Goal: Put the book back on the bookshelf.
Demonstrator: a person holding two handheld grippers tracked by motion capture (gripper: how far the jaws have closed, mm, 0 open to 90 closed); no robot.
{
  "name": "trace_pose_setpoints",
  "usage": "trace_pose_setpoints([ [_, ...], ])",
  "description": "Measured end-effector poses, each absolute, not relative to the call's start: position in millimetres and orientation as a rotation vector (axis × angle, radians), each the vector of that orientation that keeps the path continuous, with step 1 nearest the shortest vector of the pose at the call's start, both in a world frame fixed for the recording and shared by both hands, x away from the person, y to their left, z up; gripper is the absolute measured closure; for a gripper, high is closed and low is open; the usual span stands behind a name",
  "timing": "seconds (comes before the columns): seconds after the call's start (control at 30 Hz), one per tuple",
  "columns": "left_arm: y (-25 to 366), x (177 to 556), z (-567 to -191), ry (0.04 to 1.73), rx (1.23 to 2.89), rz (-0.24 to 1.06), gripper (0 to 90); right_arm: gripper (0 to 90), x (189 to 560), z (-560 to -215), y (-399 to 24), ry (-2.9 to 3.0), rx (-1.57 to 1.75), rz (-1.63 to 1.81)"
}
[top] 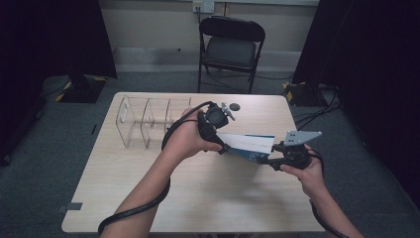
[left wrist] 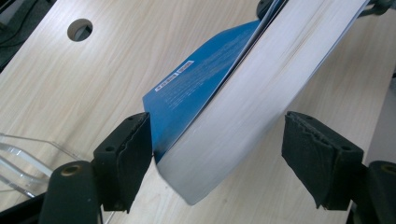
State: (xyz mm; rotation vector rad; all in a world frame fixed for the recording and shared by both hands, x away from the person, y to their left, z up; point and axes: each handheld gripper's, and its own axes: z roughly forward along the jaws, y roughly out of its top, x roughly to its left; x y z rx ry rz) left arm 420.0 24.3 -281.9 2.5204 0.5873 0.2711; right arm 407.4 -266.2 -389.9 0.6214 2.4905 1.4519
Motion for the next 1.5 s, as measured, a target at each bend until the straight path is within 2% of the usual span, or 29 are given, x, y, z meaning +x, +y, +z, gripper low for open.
trace_pose_setpoints([
  [0.73,51.6,430.3,-307.8,0.693,2.487,0.222,25.1,51.2,434.4,-378.8,-276.5,2.526,0.761,1.515],
  [1.5,67.1,417.4,-365.7,0.751,2.499,0.125,24.2,52.6,451.3,-373.4,-284.8,2.501,0.857,1.544],
])
